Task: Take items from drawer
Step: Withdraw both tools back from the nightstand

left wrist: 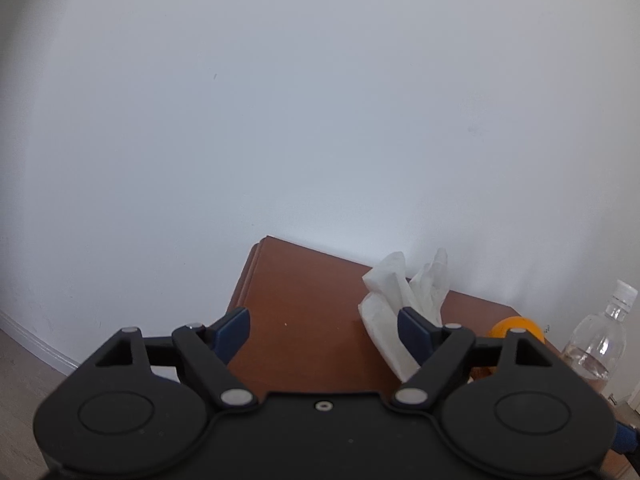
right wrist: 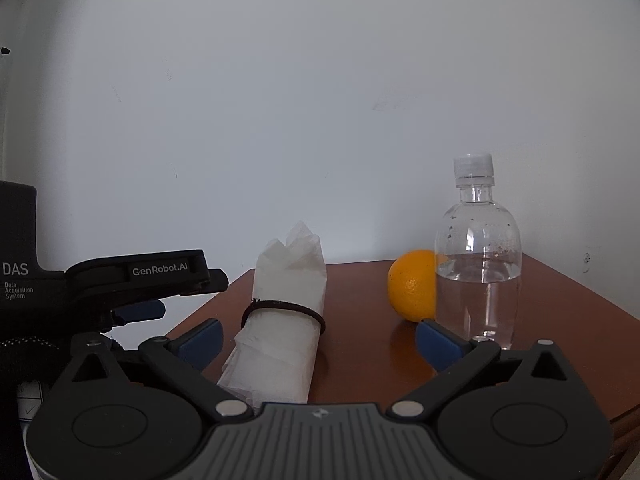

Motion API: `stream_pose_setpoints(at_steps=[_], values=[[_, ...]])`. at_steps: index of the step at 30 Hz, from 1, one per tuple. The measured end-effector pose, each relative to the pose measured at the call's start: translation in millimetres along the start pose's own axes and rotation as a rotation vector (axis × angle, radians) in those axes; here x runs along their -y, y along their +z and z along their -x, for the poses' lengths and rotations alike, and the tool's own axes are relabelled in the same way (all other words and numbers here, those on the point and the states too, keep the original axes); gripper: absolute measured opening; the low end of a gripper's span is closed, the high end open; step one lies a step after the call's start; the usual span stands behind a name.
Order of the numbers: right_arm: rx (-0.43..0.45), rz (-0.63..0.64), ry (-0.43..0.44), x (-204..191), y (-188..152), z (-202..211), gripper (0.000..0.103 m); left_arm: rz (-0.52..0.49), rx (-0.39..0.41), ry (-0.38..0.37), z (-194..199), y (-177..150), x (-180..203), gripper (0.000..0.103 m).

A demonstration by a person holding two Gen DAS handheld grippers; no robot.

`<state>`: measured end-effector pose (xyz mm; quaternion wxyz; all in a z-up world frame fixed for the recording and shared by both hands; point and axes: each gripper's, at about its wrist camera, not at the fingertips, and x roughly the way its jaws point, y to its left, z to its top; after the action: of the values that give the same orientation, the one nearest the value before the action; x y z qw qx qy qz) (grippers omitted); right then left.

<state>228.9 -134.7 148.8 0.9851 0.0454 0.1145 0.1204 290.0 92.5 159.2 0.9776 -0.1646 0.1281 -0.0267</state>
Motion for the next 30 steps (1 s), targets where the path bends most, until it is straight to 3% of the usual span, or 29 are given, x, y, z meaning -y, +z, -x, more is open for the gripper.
stream_pose_setpoints(at_steps=[10, 12, 13, 17, 21, 27, 30], values=[[0.001, 0.000, -0.026, 7.8, -17.2, 35.0, 0.103, -0.029, 0.012, -0.072, 55.2, -12.6, 8.0, 0.088], [0.003, 0.007, -0.034, 9.6, -20.8, 37.9, 0.103, -0.044, 0.021, -0.081, 69.4, -14.1, 12.2, 0.100], [0.007, 0.005, -0.038, 8.5, -20.7, 45.4, 0.103, -0.052, 0.029, -0.084, 77.2, -15.1, 14.6, 0.101], [0.015, -0.017, -0.040, 12.6, -26.1, 59.3, 0.103, -0.092, 0.091, -0.083, 109.9, -24.0, 24.8, 0.102], [0.027, -0.012, -0.040, 15.0, -32.7, 79.4, 0.103, -0.114, 0.103, -0.103, 134.8, -35.8, 29.6, 0.103], [0.056, -0.012, -0.061, 18.9, -43.7, 108.4, 0.103, -0.050, 0.118, -0.113, 169.3, -53.1, 35.2, 0.102], [0.080, -0.006, -0.104, 19.1, -51.7, 126.8, 0.103, -0.064, 0.144, -0.110, 192.4, -64.4, 43.0, 0.102]])
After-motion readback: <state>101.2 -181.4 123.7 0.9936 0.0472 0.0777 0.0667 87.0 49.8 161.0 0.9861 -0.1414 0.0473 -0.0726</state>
